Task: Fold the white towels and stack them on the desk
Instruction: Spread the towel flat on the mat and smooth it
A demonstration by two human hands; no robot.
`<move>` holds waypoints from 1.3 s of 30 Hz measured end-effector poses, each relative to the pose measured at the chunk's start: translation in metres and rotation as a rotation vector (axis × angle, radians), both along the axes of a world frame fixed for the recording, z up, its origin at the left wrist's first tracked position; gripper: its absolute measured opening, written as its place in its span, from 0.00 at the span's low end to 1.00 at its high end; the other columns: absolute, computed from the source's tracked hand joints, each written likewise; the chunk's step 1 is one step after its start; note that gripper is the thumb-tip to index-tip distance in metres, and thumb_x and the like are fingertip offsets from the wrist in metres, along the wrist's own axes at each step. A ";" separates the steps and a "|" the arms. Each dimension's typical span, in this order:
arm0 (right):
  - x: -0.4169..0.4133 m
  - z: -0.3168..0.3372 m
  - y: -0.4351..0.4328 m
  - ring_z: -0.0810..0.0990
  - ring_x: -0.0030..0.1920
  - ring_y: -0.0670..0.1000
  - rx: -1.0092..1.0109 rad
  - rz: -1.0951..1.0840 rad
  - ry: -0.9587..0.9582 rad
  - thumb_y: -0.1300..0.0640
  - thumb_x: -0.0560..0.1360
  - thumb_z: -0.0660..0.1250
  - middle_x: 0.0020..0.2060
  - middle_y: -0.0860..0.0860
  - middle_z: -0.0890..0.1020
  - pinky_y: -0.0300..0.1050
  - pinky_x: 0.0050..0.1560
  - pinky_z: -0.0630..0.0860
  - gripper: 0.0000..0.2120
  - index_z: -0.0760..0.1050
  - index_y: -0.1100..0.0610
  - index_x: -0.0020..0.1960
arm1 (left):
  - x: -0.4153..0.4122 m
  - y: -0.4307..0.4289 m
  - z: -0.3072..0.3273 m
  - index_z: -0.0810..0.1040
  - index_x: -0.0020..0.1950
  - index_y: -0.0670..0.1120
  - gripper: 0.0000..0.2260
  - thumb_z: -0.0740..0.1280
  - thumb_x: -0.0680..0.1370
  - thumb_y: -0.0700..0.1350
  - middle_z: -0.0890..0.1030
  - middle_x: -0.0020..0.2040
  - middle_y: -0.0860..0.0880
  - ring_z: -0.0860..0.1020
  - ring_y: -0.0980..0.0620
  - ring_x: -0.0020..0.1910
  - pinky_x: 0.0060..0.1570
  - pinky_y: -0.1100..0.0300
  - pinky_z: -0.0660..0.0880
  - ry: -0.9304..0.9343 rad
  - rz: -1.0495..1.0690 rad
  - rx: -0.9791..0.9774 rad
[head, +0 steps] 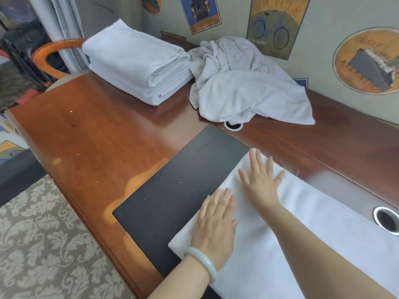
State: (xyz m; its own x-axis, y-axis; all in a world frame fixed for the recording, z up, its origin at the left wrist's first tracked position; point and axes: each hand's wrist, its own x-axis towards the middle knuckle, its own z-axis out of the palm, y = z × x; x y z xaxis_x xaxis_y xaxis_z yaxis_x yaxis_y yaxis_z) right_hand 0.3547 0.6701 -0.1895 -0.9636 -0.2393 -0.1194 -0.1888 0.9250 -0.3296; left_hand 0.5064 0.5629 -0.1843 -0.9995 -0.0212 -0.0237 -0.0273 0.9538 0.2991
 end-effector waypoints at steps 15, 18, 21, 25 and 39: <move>0.078 0.006 0.086 0.51 0.79 0.55 0.045 -0.213 0.188 0.46 0.83 0.47 0.78 0.58 0.58 0.57 0.77 0.39 0.29 0.57 0.62 0.78 | -0.016 0.001 -0.024 0.47 0.81 0.45 0.28 0.44 0.83 0.53 0.43 0.81 0.48 0.41 0.48 0.80 0.77 0.44 0.52 -0.056 -0.039 -0.175; 0.166 -0.013 0.068 0.53 0.79 0.52 0.086 0.037 0.174 0.46 0.82 0.48 0.79 0.54 0.56 0.59 0.77 0.48 0.29 0.57 0.58 0.79 | -0.017 0.000 -0.025 0.48 0.81 0.45 0.28 0.43 0.82 0.53 0.45 0.81 0.48 0.43 0.48 0.80 0.77 0.44 0.52 -0.046 -0.032 -0.190; 0.198 -0.025 0.117 0.52 0.79 0.51 0.170 -0.189 0.140 0.44 0.81 0.48 0.79 0.52 0.57 0.59 0.77 0.49 0.30 0.54 0.56 0.80 | -0.015 0.001 -0.026 0.45 0.81 0.45 0.28 0.40 0.82 0.53 0.42 0.81 0.48 0.41 0.49 0.80 0.77 0.45 0.49 -0.042 -0.050 -0.207; 0.221 -0.022 0.152 0.57 0.77 0.55 0.239 -0.494 0.080 0.42 0.79 0.46 0.77 0.56 0.62 0.63 0.75 0.52 0.33 0.58 0.59 0.78 | -0.015 -0.004 -0.025 0.45 0.81 0.45 0.28 0.37 0.82 0.54 0.42 0.81 0.47 0.41 0.47 0.80 0.77 0.45 0.48 -0.045 -0.068 -0.213; 0.265 -0.018 0.129 0.49 0.79 0.50 0.229 -0.604 0.047 0.36 0.80 0.38 0.79 0.50 0.53 0.56 0.77 0.47 0.34 0.49 0.52 0.80 | 0.016 0.009 -0.026 0.54 0.80 0.48 0.26 0.42 0.82 0.52 0.53 0.81 0.48 0.52 0.47 0.80 0.75 0.40 0.54 0.013 -0.379 -0.165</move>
